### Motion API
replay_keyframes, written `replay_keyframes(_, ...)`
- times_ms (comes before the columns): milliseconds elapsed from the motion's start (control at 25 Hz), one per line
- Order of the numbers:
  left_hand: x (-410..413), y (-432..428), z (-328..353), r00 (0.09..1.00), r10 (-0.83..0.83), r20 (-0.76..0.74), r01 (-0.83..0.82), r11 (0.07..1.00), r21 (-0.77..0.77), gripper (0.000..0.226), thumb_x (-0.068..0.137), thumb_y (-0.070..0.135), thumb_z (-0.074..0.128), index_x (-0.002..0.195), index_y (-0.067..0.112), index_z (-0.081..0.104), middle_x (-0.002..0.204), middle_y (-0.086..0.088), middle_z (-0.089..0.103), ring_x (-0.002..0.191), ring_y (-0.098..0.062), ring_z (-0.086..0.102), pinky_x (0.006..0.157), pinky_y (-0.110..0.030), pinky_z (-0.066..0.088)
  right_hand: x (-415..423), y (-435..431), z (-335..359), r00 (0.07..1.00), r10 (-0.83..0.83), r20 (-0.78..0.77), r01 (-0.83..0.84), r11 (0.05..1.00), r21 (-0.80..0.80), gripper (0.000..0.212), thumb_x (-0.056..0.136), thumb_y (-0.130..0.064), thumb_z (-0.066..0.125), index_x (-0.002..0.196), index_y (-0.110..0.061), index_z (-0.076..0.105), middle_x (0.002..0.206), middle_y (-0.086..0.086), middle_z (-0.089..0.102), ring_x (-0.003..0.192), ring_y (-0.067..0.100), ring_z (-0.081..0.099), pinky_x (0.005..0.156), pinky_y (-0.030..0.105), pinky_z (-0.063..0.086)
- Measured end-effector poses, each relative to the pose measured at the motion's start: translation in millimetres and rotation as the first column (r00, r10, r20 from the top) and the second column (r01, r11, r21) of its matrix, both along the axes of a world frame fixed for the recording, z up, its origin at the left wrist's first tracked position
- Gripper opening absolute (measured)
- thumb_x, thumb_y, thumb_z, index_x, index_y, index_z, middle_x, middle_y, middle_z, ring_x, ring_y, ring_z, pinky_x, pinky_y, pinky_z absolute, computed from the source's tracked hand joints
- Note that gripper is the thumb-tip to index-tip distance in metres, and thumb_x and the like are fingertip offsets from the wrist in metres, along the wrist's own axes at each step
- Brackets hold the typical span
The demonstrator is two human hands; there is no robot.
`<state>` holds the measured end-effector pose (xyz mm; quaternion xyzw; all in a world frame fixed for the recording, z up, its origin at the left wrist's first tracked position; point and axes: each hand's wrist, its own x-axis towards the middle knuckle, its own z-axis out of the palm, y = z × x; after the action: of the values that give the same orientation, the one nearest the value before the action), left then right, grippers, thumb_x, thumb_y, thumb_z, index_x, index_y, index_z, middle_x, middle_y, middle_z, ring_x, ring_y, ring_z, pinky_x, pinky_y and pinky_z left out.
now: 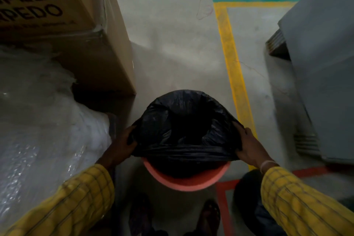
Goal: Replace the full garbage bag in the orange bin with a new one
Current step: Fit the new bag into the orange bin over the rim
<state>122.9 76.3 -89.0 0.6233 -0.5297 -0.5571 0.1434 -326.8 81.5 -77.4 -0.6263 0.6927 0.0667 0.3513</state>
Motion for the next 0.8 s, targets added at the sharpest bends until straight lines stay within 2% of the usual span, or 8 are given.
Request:
replay_keyframes(80,-3.4,16.3,3.6,1.0,0.003,-0.014,-0.003,0.999,0.037,0.083,0.069,0.036,0.068,0.143,0.046,0.032,0.13,-0.006,0.057,0.084,-0.016,0.066,0.054,-0.021,0.055,2.2,27.5,-4.5,1.0,-0.005,-0.022,0.005,1.0,0.003,0.113,0.067,-0.02,0.067,0.159,-0.031,0.003,0.129,0.018,0.042,0.093,0.05,0.061,0.067,0.053,0.056)
replay_keyframes(160,-5.8,27.9,-0.1,1.0,0.006,-0.009,-0.006,0.999,0.044,0.11,0.059,0.038,0.075,0.154,0.033,0.021,0.14,-0.011,0.051,0.098,-0.03,0.066,0.055,-0.02,0.057,8.5,51.6,-9.6,0.999,-0.046,0.015,0.046,0.999,0.013,0.121,0.066,-0.026,0.07,0.157,-0.039,-0.009,0.135,0.018,0.045,0.1,0.05,0.062,0.071,0.055,0.057)
replay_keyframes(240,-7.5,39.8,-2.3,1.0,-0.006,0.013,0.006,1.0,0.014,0.121,0.054,0.037,0.08,0.156,0.034,0.013,0.155,-0.012,0.036,0.122,-0.042,0.055,0.07,-0.031,0.062,19.3,70.8,-10.5,0.996,-0.077,0.053,0.077,0.997,0.006,0.13,0.066,-0.029,0.074,0.154,-0.042,-0.02,0.138,0.021,0.053,0.104,0.048,0.065,0.074,0.053,0.058)
replay_keyframes(320,-7.1,46.0,-6.6,0.999,-0.034,0.022,0.034,0.999,-0.02,0.129,0.052,0.04,0.082,0.156,0.039,0.005,0.165,-0.003,0.016,0.142,-0.037,0.036,0.094,-0.054,0.055,29.0,84.8,-10.7,0.995,-0.084,0.052,0.084,0.996,0.014,0.137,0.068,-0.031,0.077,0.149,-0.042,-0.033,0.12,0.025,0.067,0.094,0.045,0.069,0.071,0.049,0.058)
replay_keyframes(400,-6.3,50.3,-15.4,0.995,-0.093,0.023,0.094,0.994,-0.057,0.135,0.055,0.037,0.084,0.157,0.035,-0.005,0.167,0.011,-0.005,0.152,-0.027,0.017,0.102,-0.06,0.046,39.3,96.5,-14.5,0.991,-0.112,0.071,0.109,0.993,0.054,0.141,0.073,-0.032,0.08,0.143,-0.043,-0.041,0.108,0.027,0.072,0.087,0.044,0.07,0.07,0.046,0.058)
replay_keyframes(520,-10.4,52.7,-18.8,0.99,-0.138,0.016,0.139,0.987,-0.084,0.142,0.056,0.033,0.083,0.155,0.03,-0.018,0.163,0.017,-0.021,0.151,-0.011,0.003,0.099,-0.041,0.052,58.6,112.5,-18.9,0.975,-0.184,0.125,0.18,0.983,0.042,0.141,0.079,-0.025,0.081,0.141,-0.043,-0.044,0.102,0.028,0.072,0.082,0.042,0.069,0.07,0.05,0.058)
replay_keyframes(640,-17.2,53.4,-17.7,0.979,-0.194,0.067,0.2,0.974,-0.104,0.149,0.052,0.031,0.083,0.152,0.017,-0.028,0.163,0.004,-0.025,0.137,0.009,0.006,0.101,-0.025,0.046,70.1,120.9,-24.8,0.951,-0.257,0.169,0.257,0.966,0.024,0.142,0.079,-0.018,0.081,0.141,-0.042,-0.044,0.101,0.028,0.071,0.082,0.041,0.069,0.071,0.05,0.058)
replay_keyframes(800,-28.1,58.7,-29.8,0.975,-0.197,0.106,0.212,0.964,-0.159,0.154,0.057,0.016,0.089,0.147,0.011,-0.035,0.163,-0.006,-0.026,0.139,0.009,0.017,0.11,-0.014,0.031,78.4,132.8,-26.5,0.946,-0.3,0.126,0.308,0.95,-0.045,0.142,0.076,-0.023,0.082,0.144,-0.039,-0.042,0.093,0.027,0.071,0.081,0.043,0.069,0.067,0.05,0.058)
